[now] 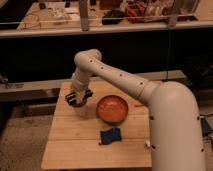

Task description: Place the eraser in the ceramic cup

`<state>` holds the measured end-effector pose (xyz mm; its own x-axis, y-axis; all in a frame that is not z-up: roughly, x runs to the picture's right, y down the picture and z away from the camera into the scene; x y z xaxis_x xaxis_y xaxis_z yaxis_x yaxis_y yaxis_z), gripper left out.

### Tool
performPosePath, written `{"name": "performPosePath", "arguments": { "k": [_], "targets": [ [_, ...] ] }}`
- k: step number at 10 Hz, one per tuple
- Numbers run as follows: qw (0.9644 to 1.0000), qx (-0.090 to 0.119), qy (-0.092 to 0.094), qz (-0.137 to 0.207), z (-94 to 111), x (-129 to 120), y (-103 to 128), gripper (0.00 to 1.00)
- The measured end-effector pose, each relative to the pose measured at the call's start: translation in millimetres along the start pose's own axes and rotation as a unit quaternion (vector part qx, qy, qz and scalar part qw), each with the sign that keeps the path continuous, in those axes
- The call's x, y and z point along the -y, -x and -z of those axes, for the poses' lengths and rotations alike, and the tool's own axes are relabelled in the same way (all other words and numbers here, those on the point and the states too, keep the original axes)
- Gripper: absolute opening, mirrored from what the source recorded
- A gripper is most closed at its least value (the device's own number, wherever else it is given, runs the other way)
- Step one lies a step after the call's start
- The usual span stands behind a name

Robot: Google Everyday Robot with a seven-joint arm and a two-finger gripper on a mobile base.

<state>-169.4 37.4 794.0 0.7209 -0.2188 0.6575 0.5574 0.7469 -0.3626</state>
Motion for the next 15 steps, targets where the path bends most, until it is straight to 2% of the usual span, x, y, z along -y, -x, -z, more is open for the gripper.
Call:
{"name": "performPosePath", "arguments": {
  "k": [1,2,8,9,14,15],
  "targets": [
    [1.0000,0.000,0.000,0.000,0,0,0,0.06],
    [1.0000,-0.001,0.000,0.000,0,0,0,0.14],
    [0.9999,-0.014,0.002,-0.002,3,-7,0,0.73],
    [0.9999,-0.013,0.004,-0.002,3,-9,0,0.79],
    [0.9999,-0.009,0.013,0.005,6,-16,3,0.80],
    [0.9997,-0.015,0.022,0.002,5,-17,1,0.80]
  ]
}}
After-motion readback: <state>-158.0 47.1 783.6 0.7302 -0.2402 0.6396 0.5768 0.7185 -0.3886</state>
